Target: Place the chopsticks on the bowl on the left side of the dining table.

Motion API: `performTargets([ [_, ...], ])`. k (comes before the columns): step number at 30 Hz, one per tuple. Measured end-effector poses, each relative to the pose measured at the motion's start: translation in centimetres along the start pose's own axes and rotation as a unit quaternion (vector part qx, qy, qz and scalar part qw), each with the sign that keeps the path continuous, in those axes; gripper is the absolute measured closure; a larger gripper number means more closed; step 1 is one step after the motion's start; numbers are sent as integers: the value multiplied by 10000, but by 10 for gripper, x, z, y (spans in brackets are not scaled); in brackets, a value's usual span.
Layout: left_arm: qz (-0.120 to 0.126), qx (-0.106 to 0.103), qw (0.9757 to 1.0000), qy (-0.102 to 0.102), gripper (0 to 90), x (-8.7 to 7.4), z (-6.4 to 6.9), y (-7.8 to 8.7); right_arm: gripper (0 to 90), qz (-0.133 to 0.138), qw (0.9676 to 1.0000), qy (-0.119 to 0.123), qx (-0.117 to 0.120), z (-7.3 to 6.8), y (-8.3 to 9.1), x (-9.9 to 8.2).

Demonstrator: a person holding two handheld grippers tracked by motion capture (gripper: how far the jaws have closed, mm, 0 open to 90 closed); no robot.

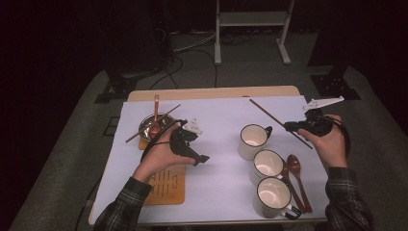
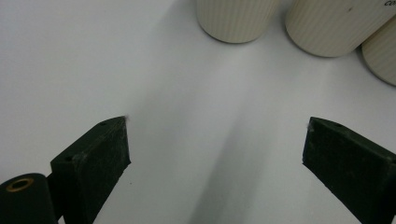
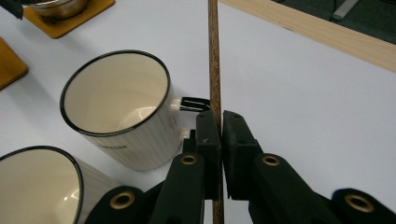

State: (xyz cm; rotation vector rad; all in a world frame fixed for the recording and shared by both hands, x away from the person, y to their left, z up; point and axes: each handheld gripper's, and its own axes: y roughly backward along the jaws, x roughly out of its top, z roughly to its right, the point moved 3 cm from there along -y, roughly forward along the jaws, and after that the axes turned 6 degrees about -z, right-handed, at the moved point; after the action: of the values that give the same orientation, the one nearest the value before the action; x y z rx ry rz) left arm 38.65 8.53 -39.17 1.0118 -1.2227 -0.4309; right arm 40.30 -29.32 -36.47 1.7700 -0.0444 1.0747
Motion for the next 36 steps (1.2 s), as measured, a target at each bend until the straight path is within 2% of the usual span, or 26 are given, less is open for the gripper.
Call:
performTargets([
  [12, 84, 8, 10000, -52, 64, 10, -4, 11, 850, -117, 9990, 386, 210, -14, -12, 16],
  [20, 122, 0, 9999, -80, 64, 14, -6, 15, 850, -169, 9977, 537, 379, -23, -19, 23],
  [25, 167, -6, 9998, -97, 64, 17, -6, 18, 849, -258, 9956, 729, 535, -31, -26, 29],
  [36, 251, -23, 9995, -207, 64, 23, -7, 24, 850, -367, 9919, 958, 750, -44, -35, 37],
])
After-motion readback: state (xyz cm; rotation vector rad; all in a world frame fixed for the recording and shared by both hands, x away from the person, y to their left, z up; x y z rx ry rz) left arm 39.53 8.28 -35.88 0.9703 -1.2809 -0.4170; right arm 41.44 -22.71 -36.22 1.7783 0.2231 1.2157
